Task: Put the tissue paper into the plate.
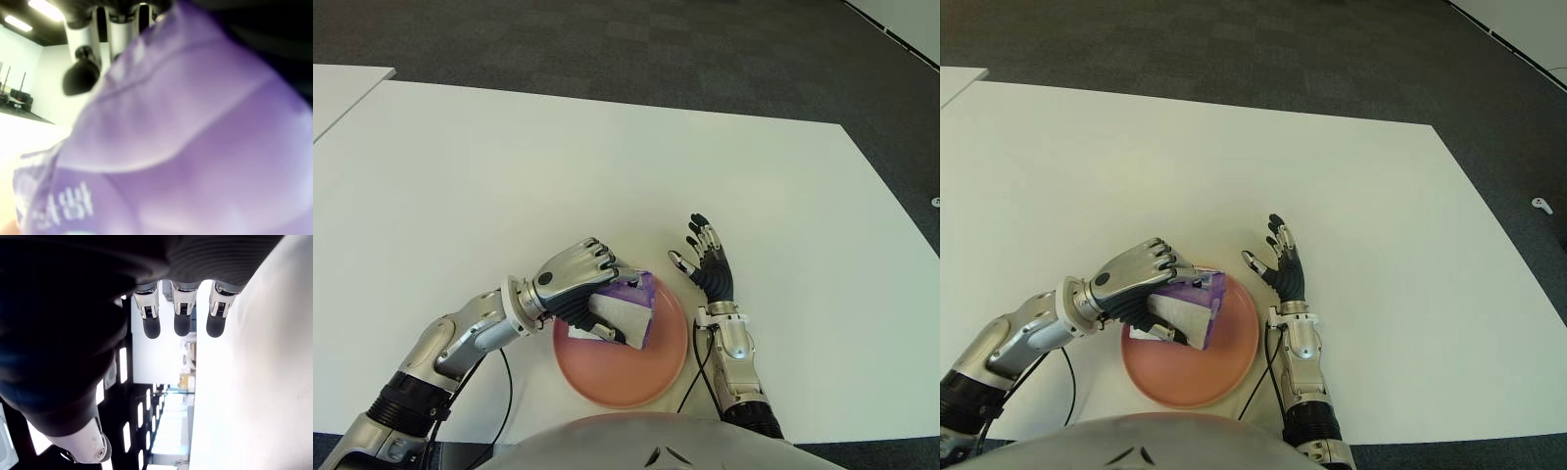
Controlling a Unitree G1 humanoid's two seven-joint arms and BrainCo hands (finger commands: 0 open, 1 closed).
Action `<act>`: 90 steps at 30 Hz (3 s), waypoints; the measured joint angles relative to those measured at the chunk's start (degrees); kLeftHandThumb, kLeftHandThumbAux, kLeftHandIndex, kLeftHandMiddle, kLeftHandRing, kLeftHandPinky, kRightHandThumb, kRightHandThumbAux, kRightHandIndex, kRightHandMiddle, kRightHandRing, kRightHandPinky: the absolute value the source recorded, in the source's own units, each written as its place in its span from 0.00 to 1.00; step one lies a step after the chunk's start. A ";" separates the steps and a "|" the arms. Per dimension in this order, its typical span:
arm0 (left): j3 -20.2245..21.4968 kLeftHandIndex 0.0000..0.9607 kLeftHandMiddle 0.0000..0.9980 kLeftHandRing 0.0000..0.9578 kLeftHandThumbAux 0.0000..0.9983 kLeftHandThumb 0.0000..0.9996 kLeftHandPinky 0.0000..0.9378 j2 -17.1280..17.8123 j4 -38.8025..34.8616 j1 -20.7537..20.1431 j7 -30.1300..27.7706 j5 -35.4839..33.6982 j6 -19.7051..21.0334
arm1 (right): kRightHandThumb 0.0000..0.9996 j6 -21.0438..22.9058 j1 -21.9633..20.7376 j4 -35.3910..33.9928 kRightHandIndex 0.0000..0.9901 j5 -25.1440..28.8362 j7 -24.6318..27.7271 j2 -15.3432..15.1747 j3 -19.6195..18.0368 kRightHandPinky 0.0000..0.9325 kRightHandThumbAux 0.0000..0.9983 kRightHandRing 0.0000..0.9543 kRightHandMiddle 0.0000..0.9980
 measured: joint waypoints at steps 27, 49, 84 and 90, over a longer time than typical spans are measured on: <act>-2.81 0.00 0.00 0.00 0.34 0.00 0.00 7.23 -3.03 -2.08 -4.61 6.24 4.04 | 0.00 0.72 0.67 -0.89 0.00 0.31 1.74 -0.10 0.00 0.06 0.88 0.00 0.00; -2.41 0.00 0.00 0.00 0.31 0.08 0.00 5.84 0.39 -1.49 0.73 1.17 3.19 | 0.00 1.10 0.53 -0.92 0.00 0.93 2.29 -0.28 -0.23 0.06 0.87 0.01 0.01; 16.97 0.00 0.00 0.00 0.42 0.15 0.00 7.60 -22.31 -1.31 -11.82 -65.44 30.60 | 0.00 -2.78 -4.67 4.28 0.00 1.86 5.19 -1.22 0.00 0.00 0.83 0.00 0.00; 27.97 0.00 0.00 0.00 0.36 0.14 0.00 5.44 -24.36 1.74 -12.25 -79.69 32.66 | 0.00 -1.00 -3.51 3.42 0.00 1.29 4.46 -1.38 0.28 0.00 0.79 0.00 0.00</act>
